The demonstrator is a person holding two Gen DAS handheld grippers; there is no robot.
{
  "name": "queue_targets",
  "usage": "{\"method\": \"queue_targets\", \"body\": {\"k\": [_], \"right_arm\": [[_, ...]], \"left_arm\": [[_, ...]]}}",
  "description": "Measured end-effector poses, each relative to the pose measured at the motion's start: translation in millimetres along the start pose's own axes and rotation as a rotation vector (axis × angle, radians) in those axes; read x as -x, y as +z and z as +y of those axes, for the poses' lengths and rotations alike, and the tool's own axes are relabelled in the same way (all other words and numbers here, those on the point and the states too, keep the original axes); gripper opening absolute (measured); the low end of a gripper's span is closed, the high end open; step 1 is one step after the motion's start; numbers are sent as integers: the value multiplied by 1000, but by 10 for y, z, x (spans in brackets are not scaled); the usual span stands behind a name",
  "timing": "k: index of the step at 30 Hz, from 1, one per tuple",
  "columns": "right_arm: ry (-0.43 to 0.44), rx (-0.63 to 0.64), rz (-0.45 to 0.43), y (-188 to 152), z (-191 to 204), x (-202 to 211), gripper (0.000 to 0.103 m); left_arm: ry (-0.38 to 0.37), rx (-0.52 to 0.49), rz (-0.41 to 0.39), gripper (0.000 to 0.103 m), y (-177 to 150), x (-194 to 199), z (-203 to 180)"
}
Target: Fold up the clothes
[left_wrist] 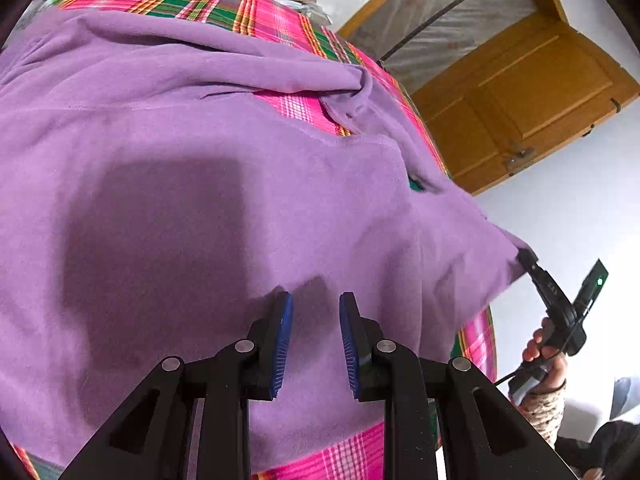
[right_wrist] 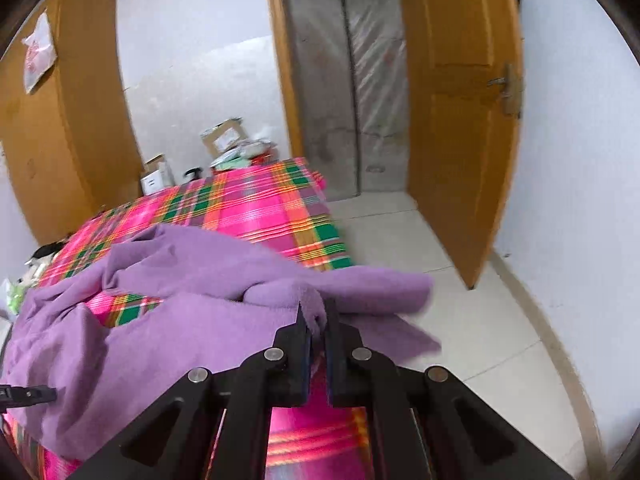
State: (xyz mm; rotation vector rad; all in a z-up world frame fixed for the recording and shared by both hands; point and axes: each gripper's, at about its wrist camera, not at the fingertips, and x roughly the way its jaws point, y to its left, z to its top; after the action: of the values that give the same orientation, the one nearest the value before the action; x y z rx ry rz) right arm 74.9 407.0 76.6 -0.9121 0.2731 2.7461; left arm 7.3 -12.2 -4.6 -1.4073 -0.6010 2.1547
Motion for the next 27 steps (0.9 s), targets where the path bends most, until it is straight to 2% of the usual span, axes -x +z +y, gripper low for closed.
{"method": "queue_targets", "body": {"k": [10,15,20,24,27], "right_arm": [[-129,-49,-18,-142,-365,212,5],[-171,-37,47,-272,-387,58,5],[-208,-12,74,-346,-257,48,6],[-237,25,51,-334,-47,137,16],[-240,59,12,-293,221,207,19]], "left_arm": [[-2,7,-6,25,-75,82,91],[14,6,-21,25,-101,189,156],[66,61,-110,25,-66,548,457],[140,139,-214,25,-19,989,845],[184,173,-257,25,45,1210,1074]]}}
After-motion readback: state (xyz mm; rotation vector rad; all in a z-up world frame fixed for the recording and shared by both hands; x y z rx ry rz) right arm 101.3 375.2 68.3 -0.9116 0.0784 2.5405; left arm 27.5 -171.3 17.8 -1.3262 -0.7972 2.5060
